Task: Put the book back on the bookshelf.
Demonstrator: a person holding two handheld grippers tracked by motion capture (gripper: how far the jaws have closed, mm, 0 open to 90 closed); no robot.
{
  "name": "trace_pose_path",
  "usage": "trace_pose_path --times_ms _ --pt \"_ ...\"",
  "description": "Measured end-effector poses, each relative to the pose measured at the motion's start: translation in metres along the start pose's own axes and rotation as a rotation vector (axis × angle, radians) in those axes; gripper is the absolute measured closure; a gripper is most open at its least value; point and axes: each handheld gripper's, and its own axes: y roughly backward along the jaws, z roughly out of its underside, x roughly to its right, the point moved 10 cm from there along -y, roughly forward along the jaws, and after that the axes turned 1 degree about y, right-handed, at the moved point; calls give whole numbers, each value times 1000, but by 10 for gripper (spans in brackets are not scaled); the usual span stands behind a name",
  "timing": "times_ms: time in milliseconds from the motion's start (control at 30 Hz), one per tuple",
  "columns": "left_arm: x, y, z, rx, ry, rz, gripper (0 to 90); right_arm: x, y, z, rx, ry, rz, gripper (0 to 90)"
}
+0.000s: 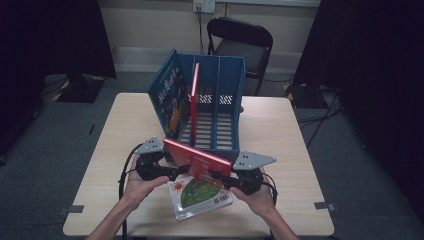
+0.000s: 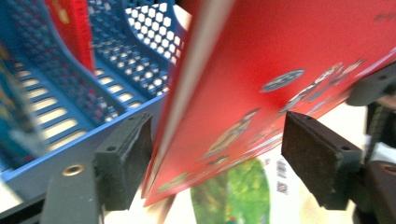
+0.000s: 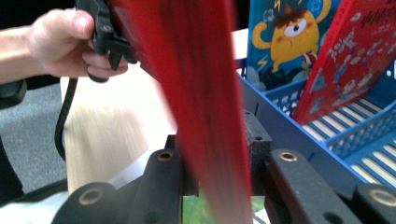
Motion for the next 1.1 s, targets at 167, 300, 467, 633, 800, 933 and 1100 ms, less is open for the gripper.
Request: trace_pose_path --times_ms 167,300,467,633,800,933,1100 --pt "0 -1 0 -7 -8 -9 241 -2 -5 -5 12 23 8 739" --pt "-2 -3 -2 -6 -5 -19 239 0 -5 -5 16 21 2 757" --pt "-9 -1 -5 7 11 -47 245 3 -8 -9 -2 27 18 785" --pt "-17 15 6 -25 3 -92 235 12 -8 -11 -10 -14 51 803" --pt "-29 28 20 -24 42 -130 203 19 -8 -11 -5 -61 60 804" --pt "-46 38 29 -22 111 -153 204 23 -7 -11 3 -85 54 804" --pt "-58 40 38 -38 110 -194 179 24 -6 -11 3 -100 42 805"
